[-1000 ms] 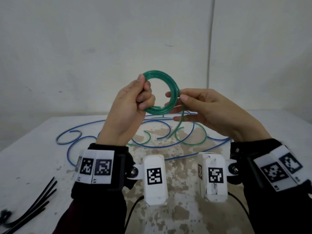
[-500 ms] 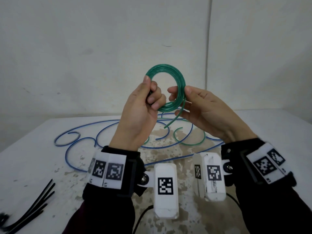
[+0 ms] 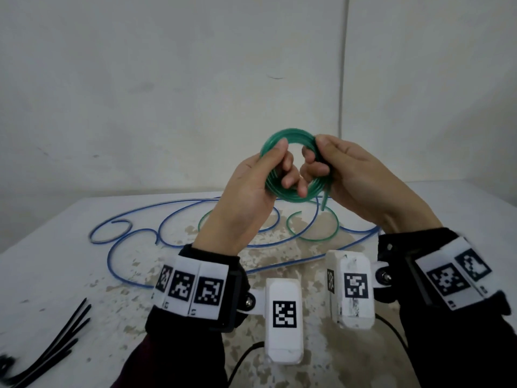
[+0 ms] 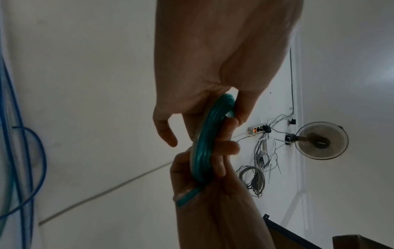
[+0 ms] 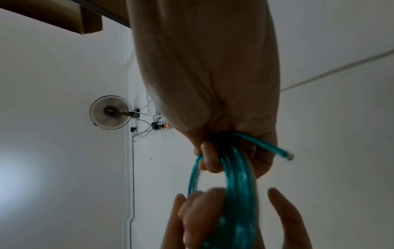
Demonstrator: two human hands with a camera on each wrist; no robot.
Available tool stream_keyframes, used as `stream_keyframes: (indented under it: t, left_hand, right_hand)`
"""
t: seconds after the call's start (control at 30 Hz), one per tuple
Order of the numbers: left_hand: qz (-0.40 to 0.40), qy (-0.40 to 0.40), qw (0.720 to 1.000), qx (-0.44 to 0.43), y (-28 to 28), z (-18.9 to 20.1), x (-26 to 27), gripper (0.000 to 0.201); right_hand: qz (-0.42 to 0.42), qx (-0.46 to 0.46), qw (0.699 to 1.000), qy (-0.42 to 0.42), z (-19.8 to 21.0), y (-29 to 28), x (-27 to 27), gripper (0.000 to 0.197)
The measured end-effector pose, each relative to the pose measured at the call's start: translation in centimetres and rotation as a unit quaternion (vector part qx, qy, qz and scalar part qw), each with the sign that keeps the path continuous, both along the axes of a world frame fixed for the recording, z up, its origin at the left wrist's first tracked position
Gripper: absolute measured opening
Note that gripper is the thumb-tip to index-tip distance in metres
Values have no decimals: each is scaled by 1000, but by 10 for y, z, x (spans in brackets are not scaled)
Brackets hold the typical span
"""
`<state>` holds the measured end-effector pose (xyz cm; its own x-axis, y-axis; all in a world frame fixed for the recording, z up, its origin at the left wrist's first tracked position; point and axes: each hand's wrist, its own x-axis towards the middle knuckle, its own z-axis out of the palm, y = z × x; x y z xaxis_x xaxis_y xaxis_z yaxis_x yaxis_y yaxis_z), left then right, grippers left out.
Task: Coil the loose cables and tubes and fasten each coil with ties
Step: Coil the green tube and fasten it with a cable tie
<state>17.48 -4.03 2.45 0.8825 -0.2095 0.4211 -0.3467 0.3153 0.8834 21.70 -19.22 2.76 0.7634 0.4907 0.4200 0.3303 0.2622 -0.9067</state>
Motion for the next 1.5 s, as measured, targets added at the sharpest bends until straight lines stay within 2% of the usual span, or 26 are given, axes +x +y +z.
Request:
stream_keyframes:
  t: [0.1, 0.2, 0.27, 0.33, 0.43, 0.57, 0.77, 0.9, 1.07, 1.27, 1.4, 1.5]
  left_hand:
    - [14, 20, 997, 74, 6, -1, 0, 33]
    - [-3, 51, 987, 153, 12, -4, 1, 35]
    - [-14, 67, 979, 191, 13, -7, 0, 37]
    - [-16, 72, 980, 187, 13, -7, -1, 37]
    - [17, 38, 989, 144, 13, -4, -1, 31]
    - [63, -8, 995, 83, 14, -1, 1, 31]
    - [77, -22, 997, 2, 13, 1, 2, 37]
    - [82, -27, 996, -34, 17, 3, 4, 37]
    - [88, -24, 994, -67, 21, 0, 9, 38]
    - [91, -23, 990, -103, 29, 2, 11, 38]
    - [74, -19, 993, -87, 25, 6, 6, 38]
    - [51, -7, 998, -30, 28, 7, 0, 35]
  right_hand:
    - [-28, -95, 994, -54, 2, -7, -3, 34]
    - [-51, -218, 967, -125, 3, -10, -7, 35]
    - [-43, -259, 956, -133, 3, -8, -10, 35]
    - [-38, -268, 955, -124, 2, -6, -12, 36]
    - [-48, -211, 971, -97, 0, 1, -12, 35]
    - [-38, -91, 995, -2, 2, 10, -10, 37]
    - [52, 10, 994, 99, 6, 4, -10, 42]
    - [66, 5, 993, 101, 4, 6, -11, 41]
    - [8, -9, 994, 110, -1, 21, -10, 47]
    - [66, 25, 989, 130, -5, 27, -10, 44]
    - [58, 87, 985, 134, -5, 36, -10, 43]
    - [20, 147, 977, 153, -2, 39, -9, 42]
